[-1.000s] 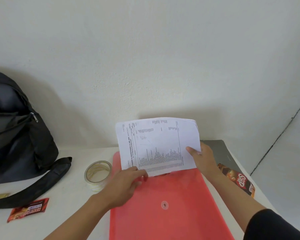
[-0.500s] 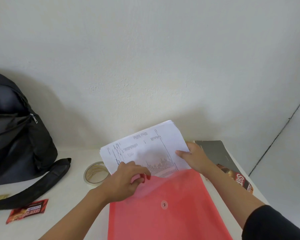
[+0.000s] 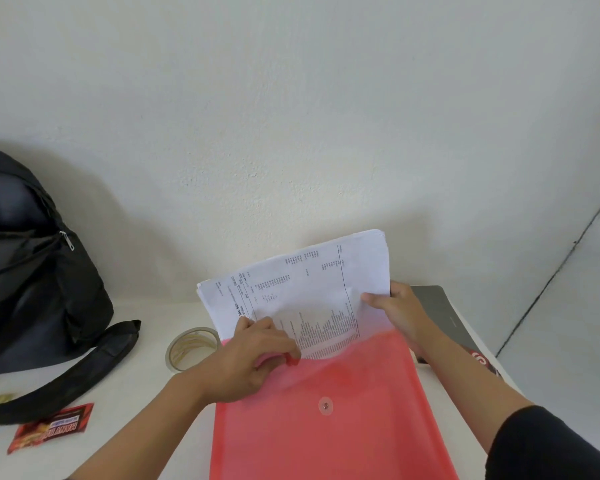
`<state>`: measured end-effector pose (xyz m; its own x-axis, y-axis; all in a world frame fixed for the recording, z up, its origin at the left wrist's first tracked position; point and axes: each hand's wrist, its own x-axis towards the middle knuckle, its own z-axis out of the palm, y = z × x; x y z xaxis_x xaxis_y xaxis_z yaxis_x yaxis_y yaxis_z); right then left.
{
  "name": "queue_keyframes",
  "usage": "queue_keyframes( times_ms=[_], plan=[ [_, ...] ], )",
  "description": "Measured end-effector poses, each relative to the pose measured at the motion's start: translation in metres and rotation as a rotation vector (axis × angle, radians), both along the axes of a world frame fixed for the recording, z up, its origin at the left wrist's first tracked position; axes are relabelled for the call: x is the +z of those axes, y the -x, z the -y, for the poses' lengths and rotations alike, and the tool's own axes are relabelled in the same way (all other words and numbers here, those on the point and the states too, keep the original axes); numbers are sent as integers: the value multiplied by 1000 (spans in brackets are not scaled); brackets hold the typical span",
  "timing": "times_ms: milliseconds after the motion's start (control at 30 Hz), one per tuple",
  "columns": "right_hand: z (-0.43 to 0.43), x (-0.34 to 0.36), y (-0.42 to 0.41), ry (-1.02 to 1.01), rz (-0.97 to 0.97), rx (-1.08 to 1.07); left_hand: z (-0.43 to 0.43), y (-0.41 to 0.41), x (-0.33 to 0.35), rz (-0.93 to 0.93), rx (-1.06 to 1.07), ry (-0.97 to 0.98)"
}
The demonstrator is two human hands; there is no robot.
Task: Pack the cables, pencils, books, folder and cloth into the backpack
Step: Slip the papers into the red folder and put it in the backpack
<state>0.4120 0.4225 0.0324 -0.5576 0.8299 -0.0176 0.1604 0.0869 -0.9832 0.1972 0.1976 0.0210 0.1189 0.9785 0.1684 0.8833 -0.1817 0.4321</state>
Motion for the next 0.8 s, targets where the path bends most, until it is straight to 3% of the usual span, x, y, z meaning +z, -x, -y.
queue_keyframes(
  times_ms=[300,400,533,800],
  plan=[
    [-8,-24,-8,206,9,214,3,11,-3,16,56,-41],
    [-10,-26,-12,216,52,186,1,17,-7,49,88,-52],
    [-17,-29,-17,73,155,133,0,24,-13,65,151,-96],
    [-12,-21,-22,203,99,132,-6,27,-17,32,238,-126]
  ],
)
